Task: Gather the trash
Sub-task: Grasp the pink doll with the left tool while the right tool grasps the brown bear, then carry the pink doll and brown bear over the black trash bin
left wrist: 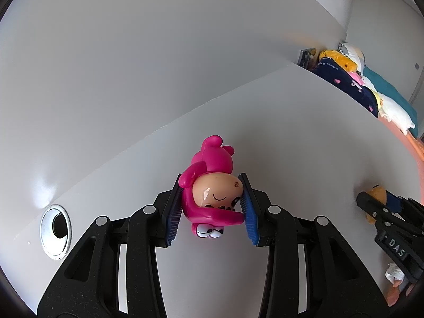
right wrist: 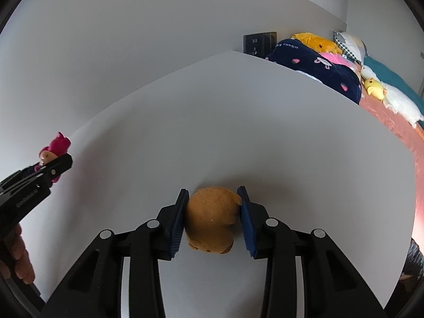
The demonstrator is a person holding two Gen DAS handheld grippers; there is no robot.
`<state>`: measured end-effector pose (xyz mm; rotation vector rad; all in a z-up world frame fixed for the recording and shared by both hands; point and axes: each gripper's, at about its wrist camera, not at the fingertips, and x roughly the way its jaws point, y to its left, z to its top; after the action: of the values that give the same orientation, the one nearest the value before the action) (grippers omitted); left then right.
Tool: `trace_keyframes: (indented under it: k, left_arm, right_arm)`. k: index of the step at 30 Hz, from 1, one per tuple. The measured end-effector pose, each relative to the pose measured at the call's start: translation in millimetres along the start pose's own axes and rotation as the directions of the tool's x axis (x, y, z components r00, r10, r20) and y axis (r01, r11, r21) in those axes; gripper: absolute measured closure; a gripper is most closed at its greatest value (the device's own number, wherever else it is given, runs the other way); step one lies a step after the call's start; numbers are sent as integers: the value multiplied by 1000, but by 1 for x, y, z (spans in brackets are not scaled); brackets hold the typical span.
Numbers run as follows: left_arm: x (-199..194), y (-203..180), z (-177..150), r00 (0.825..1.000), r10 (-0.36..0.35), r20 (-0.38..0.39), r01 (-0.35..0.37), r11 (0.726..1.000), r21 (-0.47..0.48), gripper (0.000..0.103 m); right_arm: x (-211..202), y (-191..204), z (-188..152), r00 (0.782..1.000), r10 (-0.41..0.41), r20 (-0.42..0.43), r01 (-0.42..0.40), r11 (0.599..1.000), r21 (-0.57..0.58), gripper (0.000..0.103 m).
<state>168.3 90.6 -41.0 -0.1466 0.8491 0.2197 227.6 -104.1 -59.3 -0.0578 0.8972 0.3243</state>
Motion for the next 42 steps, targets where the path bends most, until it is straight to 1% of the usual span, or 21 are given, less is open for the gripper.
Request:
trace_keyframes:
  k: [5, 12, 18, 27, 31, 42]
  left_arm:
    - [-2, 0, -5, 1000, -25, -6, 25, 1000, 16, 63]
    - [-13, -21, -9, 999, -43, 8, 43, 998, 52, 63]
    - [-31, -32, -18, 999, -40, 23, 38, 996, 77, 63]
    - [-56, -47, -32, 998, -45, 37, 42, 995, 85, 63]
    - [-66, -57, -37, 998, -53, 42, 49, 994, 99, 63]
    - [-91, -105, -56, 994, -101, 51, 91, 981, 169, 63]
  right_arm:
    - [-15, -8, 0, 1000, 9, 15, -9, 1000, 8, 64]
    - [-30, -20, -1, 999, 12, 31, -13, 1000, 26, 64]
    - [-52, -29, -5, 998, 23, 55, -25, 999, 48, 64]
    - [-89, -41, -22, 995, 29, 96, -35, 997, 66, 64]
    - [-104, -48, -31, 994, 16, 108, -24, 997, 71, 64]
    - [-144, -77, -61, 991, -5, 136, -9, 995, 102, 64]
